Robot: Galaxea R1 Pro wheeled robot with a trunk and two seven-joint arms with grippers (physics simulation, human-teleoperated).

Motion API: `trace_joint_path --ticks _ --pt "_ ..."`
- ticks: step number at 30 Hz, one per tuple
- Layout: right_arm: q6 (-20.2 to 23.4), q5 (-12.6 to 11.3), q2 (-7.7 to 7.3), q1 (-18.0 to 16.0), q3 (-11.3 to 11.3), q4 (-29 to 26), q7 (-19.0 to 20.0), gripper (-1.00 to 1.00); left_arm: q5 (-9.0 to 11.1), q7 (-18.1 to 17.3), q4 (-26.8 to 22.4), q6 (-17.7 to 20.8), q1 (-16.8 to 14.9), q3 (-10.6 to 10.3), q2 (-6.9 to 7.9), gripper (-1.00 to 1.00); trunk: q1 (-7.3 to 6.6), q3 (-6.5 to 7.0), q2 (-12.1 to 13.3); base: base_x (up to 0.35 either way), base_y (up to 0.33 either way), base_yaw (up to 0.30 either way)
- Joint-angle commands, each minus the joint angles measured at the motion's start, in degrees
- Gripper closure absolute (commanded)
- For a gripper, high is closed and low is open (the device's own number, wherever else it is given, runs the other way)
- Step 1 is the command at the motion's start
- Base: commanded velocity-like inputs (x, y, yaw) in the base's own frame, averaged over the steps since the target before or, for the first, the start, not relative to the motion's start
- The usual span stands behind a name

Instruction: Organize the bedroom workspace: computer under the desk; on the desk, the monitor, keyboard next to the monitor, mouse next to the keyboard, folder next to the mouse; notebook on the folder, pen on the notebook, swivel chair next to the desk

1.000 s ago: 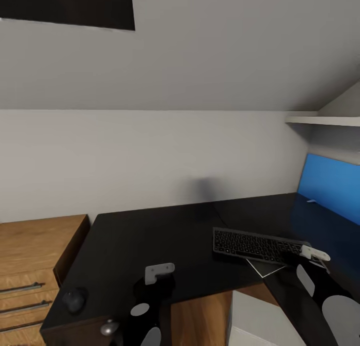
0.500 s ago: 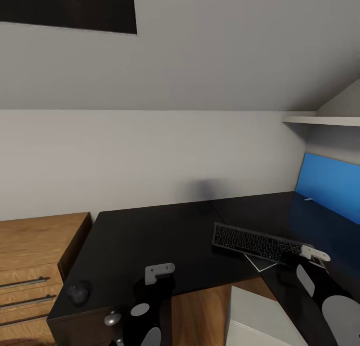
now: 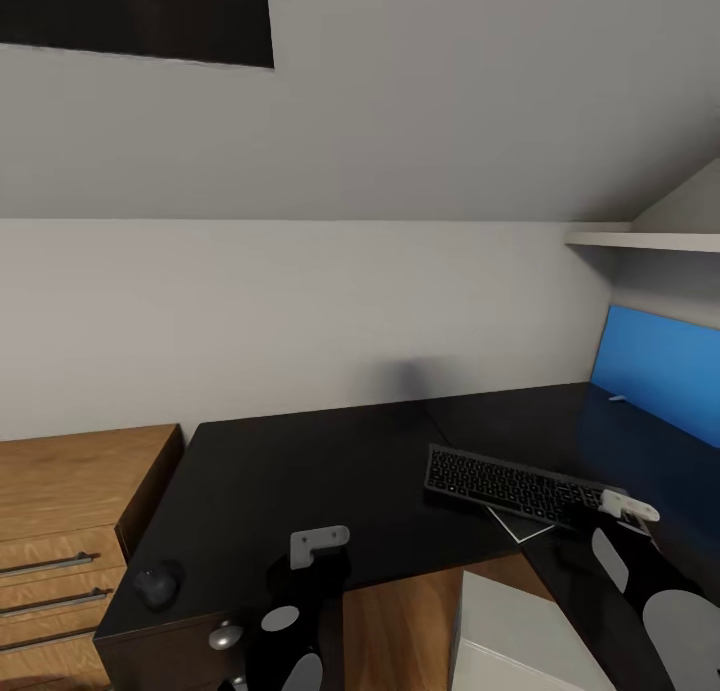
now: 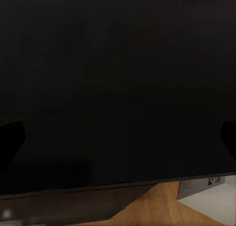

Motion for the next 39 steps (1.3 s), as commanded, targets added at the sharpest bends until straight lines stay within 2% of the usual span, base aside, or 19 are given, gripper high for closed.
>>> trace_joint_path --ticks 1,39 --pt "0.3 -0.9 0.01 0.0 0.0 0.5 -0.2 -1.0 0.4 0.5 -0.1 0.2 -0.1 -0.1 0.01 -1.0 0.0 -0.08 0.0 -0.097 0.006 0.0" --pt "0.2 -0.9 0.1 0.0 0.1 0.5 -0.2 -1.0 0.5 0.4 0.1 0.3 -0.1 -0.4 -0.08 -1.0 0.0 -0.08 0.0 -0.071 0.035 0.0"
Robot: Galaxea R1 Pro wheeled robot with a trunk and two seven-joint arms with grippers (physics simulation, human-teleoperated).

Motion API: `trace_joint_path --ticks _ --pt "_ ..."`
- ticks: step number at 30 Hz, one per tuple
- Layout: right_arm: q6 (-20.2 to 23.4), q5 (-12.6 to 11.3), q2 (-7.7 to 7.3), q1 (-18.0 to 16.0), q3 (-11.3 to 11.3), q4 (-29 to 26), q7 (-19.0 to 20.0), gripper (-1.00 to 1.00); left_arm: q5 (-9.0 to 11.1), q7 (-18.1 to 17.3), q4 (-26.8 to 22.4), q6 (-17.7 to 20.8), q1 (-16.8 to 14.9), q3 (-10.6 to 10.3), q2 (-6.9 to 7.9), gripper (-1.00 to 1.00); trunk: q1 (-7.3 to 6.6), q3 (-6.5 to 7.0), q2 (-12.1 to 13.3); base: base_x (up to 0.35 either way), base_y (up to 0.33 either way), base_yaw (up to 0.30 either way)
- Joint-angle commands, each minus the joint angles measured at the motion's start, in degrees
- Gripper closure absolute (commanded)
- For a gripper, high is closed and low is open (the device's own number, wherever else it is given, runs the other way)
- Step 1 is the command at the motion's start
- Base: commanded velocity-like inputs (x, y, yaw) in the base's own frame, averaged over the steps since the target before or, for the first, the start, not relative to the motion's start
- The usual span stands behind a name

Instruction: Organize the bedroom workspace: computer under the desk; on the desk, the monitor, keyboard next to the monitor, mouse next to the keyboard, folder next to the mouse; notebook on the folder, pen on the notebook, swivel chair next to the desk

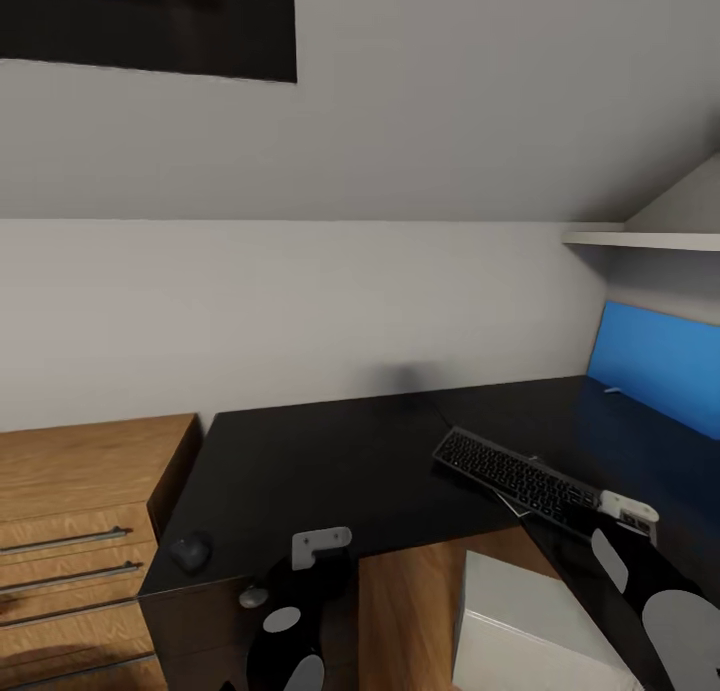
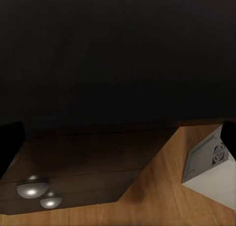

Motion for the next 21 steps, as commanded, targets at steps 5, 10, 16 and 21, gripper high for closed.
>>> trace_joint_path --ticks 5,10,16,21 --pt "0.2 -1.0 0.23 0.0 0.1 0.4 -0.2 -1.0 0.4 0.5 -0.1 0.2 -0.1 -0.1 0.01 -1.0 0.0 -0.08 0.0 -0.142 0.137 0.0" --pt "0.2 -1.0 0.26 0.0 0.1 0.4 -0.2 -1.0 0.4 0.5 -0.1 0.2 -0.1 -0.2 0.01 -1.0 0.0 -0.08 0.0 -0.179 0.16 0.0" --pt "0.2 -0.9 0.27 0.0 0.1 0.3 -0.2 -1.0 1.6 0.5 -0.1 0.2 -0.1 -0.3 0.01 -1.0 0.0 -0.08 0.0 -0.201 0.177 0.0" --pt "0.3 -0.9 0.27 0.0 0.2 0.3 -0.2 -1.0 1.8 0.5 -0.1 0.2 -0.1 -0.3 0.02 -1.0 0.0 -0.08 0.0 -0.051 0.041 0.0"
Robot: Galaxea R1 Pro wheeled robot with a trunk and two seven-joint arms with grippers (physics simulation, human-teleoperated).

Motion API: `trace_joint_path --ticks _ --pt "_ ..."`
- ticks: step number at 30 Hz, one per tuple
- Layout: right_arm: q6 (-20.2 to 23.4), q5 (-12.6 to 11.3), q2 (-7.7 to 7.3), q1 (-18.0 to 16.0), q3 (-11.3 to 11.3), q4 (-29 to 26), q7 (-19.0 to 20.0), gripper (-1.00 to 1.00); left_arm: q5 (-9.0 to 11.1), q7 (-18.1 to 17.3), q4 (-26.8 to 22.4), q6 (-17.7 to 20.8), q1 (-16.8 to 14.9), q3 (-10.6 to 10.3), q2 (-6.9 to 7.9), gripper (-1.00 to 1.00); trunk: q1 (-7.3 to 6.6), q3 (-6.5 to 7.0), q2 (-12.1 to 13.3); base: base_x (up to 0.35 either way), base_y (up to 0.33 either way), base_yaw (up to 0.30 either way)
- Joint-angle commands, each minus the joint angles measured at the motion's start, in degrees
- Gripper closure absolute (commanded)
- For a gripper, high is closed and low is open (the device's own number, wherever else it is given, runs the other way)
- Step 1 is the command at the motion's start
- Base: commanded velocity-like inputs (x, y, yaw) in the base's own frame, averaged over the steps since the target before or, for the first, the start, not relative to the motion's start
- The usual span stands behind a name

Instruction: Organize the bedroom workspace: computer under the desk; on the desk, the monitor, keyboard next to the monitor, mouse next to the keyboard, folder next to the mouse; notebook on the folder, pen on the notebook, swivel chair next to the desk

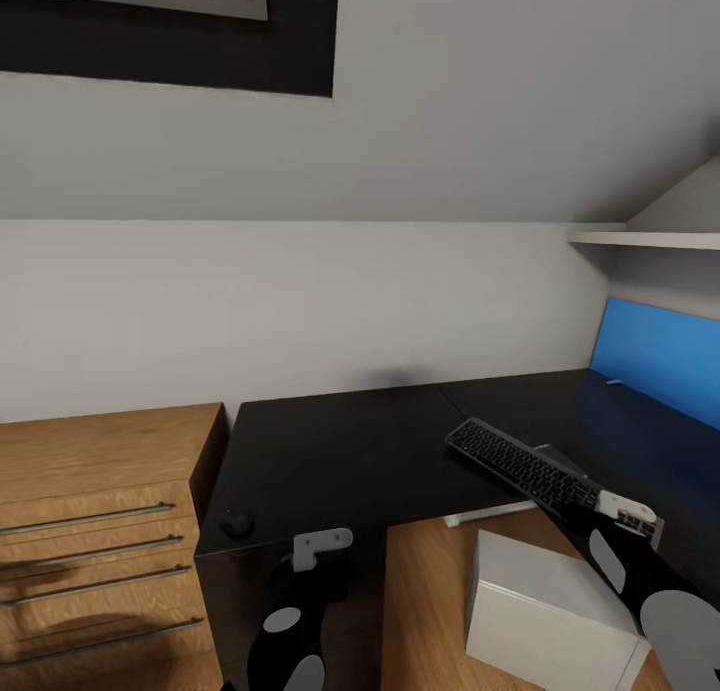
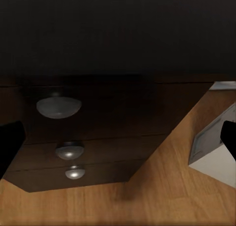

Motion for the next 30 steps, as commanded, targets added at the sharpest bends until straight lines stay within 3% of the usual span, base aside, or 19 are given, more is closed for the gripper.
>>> trace_joint_path --ticks 1,10,29,30 --pt "0.3 -1.0 0.0 0.0 -0.1 0.1 -0.2 -1.0 0.4 0.5 -0.1 0.2 -0.1 -0.1 0.0 -1.0 0.0 -0.08 0.0 -0.011 0.009 0.0" --pt "0.3 -1.0 0.0 0.0 -0.1 0.1 -0.2 -1.0 0.4 0.5 -0.1 0.2 -0.1 -0.2 0.0 -1.0 0.0 -0.08 0.0 -0.002 0.001 0.0" --pt "0.3 -1.0 0.07 0.0 -0.1 0.1 -0.2 -1.0 0.4 0.5 -0.1 0.2 -0.1 -0.8 0.09 -1.0 -4.17 3.33 7.6 0.0 0.0 0.0" --pt "2.7 -1.1 0.12 0.0 -0.2 -1.3 -0.2 -1.0 0.4 0.5 -0.1 0.2 -0.1 -0.8 0.09 -1.0 -4.39 3.51 8.0 0.0 0.0 0.0"
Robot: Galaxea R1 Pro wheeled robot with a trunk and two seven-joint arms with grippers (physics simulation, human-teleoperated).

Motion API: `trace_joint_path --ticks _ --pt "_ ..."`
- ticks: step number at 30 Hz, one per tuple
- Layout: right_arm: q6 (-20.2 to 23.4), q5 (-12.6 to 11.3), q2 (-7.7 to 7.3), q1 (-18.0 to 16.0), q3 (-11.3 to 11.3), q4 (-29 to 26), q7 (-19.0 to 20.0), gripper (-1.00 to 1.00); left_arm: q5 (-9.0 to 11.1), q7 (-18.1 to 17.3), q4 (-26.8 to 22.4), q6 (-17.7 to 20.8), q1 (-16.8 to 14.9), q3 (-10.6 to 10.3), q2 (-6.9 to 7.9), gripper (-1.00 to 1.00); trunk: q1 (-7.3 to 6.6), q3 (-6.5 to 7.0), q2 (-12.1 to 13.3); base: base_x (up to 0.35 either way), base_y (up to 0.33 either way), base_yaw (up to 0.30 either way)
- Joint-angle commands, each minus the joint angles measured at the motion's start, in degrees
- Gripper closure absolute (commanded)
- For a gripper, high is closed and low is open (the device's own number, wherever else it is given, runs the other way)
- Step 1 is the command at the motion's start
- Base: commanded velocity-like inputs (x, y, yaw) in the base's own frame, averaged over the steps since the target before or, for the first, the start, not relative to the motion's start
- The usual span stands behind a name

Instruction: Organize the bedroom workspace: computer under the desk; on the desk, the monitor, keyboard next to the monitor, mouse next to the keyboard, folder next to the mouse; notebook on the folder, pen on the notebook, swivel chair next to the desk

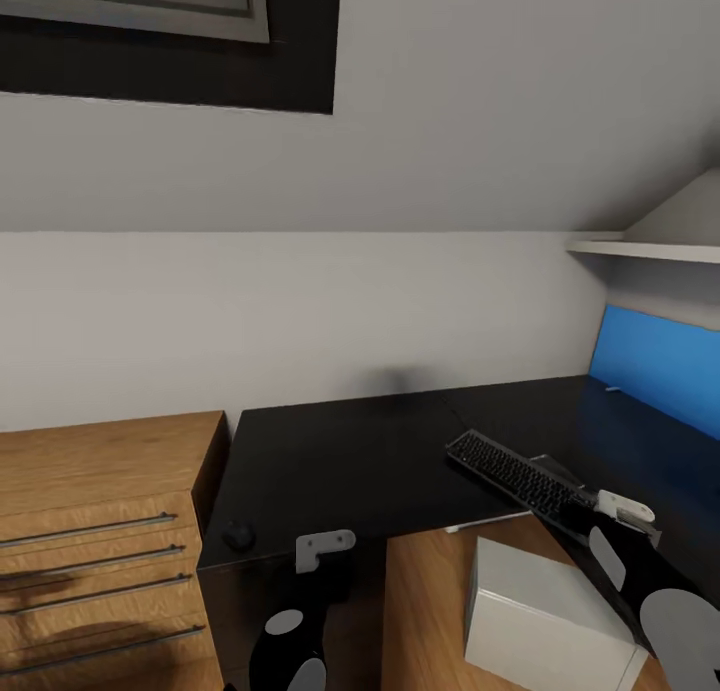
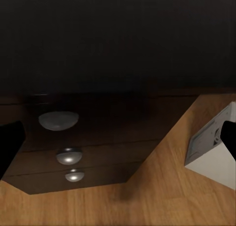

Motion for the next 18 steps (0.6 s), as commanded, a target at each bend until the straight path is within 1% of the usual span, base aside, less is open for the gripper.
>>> trace_joint_path --ticks 1,5,7,9,10,12,14,18 --pt "1.7 -0.6 0.07 0.0 0.0 -1.0 -0.2 -1.0 0.4 0.5 -0.1 0.2 -0.1 -0.1 0.01 -1.0 -0.23 0.11 0.4 0.0 0.0 0.0" --pt "5.0 -0.7 0.53 0.1 -0.1 -4.2 -0.2 -1.0 0.4 0.5 -0.1 0.2 -0.1 -0.1 0.01 -1.0 -1.1 0.83 2.0 0.0 0.0 0.0" --pt "8.3 -0.6 1.54 0.2 -0.1 -8.3 -0.3 -1.0 0.4 0.5 -0.1 0.2 -0.1 0.0 0.01 -1.0 -1.54 1.19 2.8 0.0 0.0 0.0" --pt "10.2 -0.6 2.29 0.3 -0.2 -11.2 -0.3 -1.0 0.4 0.5 -0.1 0.2 -0.1 0.0 0.04 -1.0 -1.98 1.55 3.6 0.0 0.0 0.0" --pt "12.0 -0.6 2.92 0.5 -0.2 -14.2 -0.4 -1.0 0.4 0.5 -0.1 0.2 -0.1 0.0 0.07 -1.0 -2.2 1.73 4.0 0.0 0.0 0.0" --pt "13.9 -0.6 3.39 0.7 -0.2 -16.7 -0.5 -1.0 0.4 0.5 -0.1 0.2 -0.1 0.0 0.06 -1.0 -2.64 2.09 4.8 0.0 0.0 0.0" --pt "15.8 -0.6 3.72 1.1 -0.2 -18.7 -0.5 -1.0 0.4 0.5 -0.1 0.2 -0.1 0.0 0.05 -1.0 -3.08 2.45 5.6 0.0 0.0 0.0" --pt "18.1 -0.5 4.0 1.5 -0.2 -20.6 -0.5 -1.0 0.4 0.5 -0.1 0.2 -0.1 0.0 0.08 -1.0 -3.96 3.17 7.2 0.0 0.0 0.0"
